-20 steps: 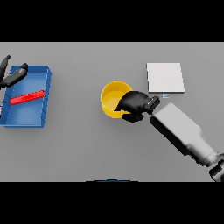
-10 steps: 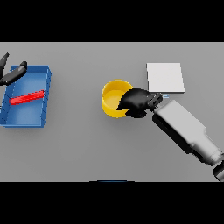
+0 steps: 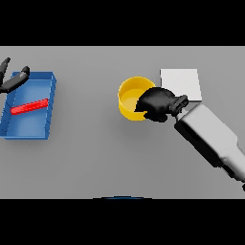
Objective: Pick up the red beaker and tilt it to pour out 1 green nut into yellow bowl. Pick up the yellow bowl and place it on the metallic measuring scale.
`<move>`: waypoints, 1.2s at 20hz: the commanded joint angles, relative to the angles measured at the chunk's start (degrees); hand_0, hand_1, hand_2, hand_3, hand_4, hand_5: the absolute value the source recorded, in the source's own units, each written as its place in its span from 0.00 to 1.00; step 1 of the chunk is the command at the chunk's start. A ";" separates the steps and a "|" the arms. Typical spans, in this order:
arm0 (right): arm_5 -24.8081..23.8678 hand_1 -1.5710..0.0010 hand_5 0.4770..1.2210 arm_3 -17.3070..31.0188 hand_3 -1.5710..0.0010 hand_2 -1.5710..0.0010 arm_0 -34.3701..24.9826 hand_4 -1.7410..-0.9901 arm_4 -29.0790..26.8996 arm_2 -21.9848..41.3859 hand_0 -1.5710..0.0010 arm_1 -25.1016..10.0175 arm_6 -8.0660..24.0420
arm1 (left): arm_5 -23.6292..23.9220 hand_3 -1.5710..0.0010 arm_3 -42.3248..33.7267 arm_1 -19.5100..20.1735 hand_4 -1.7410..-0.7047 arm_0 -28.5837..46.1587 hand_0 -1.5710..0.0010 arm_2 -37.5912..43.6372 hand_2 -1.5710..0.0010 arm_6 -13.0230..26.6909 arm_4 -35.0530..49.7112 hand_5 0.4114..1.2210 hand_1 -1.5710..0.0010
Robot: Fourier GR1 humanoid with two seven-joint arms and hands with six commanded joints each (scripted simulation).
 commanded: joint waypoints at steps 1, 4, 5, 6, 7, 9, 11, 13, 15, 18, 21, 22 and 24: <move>0.44 0.00 1.00 -0.90 0.25 0.05 0.36 0.00 -0.23 -0.08 0.00 -0.19 0.42 | -0.11 1.00 0.63 -0.16 0.91 -0.39 1.00 0.05 1.00 -0.33 0.11 0.36 1.00; 1.01 0.00 1.00 -2.00 0.25 0.03 0.57 0.00 -0.96 -2.18 0.03 -2.16 2.01 | -0.40 1.00 -0.31 -0.02 0.90 0.31 1.00 0.33 1.00 -0.70 0.76 0.36 1.00; 0.70 0.00 1.00 -1.75 0.24 0.05 0.39 0.00 -0.91 -2.71 0.02 -2.70 2.47 | -0.32 1.00 -1.47 -0.27 0.90 0.91 1.00 0.29 1.00 -0.47 1.12 0.37 1.00; -1.05 0.00 1.00 0.06 0.25 0.05 -0.54 0.00 -0.24 -3.20 0.02 -2.56 2.64 | -0.37 1.00 -0.99 -0.28 0.89 0.01 1.00 0.55 1.00 1.02 1.32 0.38 1.00; -2.96 0.00 1.00 1.09 0.25 0.04 -0.92 0.00 0.03 -3.94 0.01 -3.70 1.20 | -0.47 1.00 -1.31 -0.28 0.88 0.33 1.00 0.61 1.00 1.52 1.53 0.38 1.00; -5.12 0.00 1.00 3.27 0.26 0.03 -1.99 0.00 0.00 -5.52 0.01 -4.79 0.90 | -0.44 1.00 -2.28 -0.08 0.87 1.23 1.00 0.71 1.00 1.38 1.70 0.40 1.00; -7.27 0.00 1.00 5.43 0.27 0.02 -2.59 0.00 0.15 -6.62 0.01 -5.31 0.61 | -0.02 1.00 -2.14 -0.35 0.87 0.42 1.00 0.72 1.00 2.67 1.59 0.40 1.00; -9.14 0.00 1.00 9.25 0.27 0.01 -3.91 0.00 0.65 -7.38 0.00 -5.69 0.10 | 0.35 1.00 -2.71 -0.40 0.86 0.41 1.00 0.75 1.00 2.97 1.53 0.41 1.00; -11.08 0.00 1.00 13.34 0.26 0.01 -4.67 0.00 0.82 -8.24 0.00 -5.95 -0.81 | 0.48 1.00 -3.80 -0.83 0.86 0.55 1.00 0.53 1.00 4.35 1.75 0.43 1.00; -12.97 0.00 1.00 18.93 0.26 0.02 -6.07 0.00 1.01 -9.37 0.00 -6.39 -1.23 | 0.15 1.00 -4.77 -0.30 0.85 1.30 1.00 0.83 1.00 5.63 2.11 0.43 1.00; -15.44 0.00 1.00 24.54 0.25 0.05 -6.70 0.00 1.21 -9.97 0.00 -5.26 -1.69 | -0.10 1.00 -5.13 -0.09 0.85 1.61 1.00 0.72 1.00 6.91 2.07 0.45 1.00; -16.53 0.00 1.00 26.70 0.23 0.06 -7.10 0.00 1.55 -9.94 0.00 -5.09 -2.79 | 0.03 1.00 -5.29 -0.31 0.85 1.48 1.00 0.46 1.00 6.89 1.89 0.46 1.00; -17.83 0.00 1.00 29.00 0.18 0.09 -6.85 0.00 1.54 -9.99 0.00 -4.88 -4.24 | -0.06 1.00 -4.76 -0.44 0.85 1.40 1.00 0.27 1.00 6.87 1.72 0.48 1.00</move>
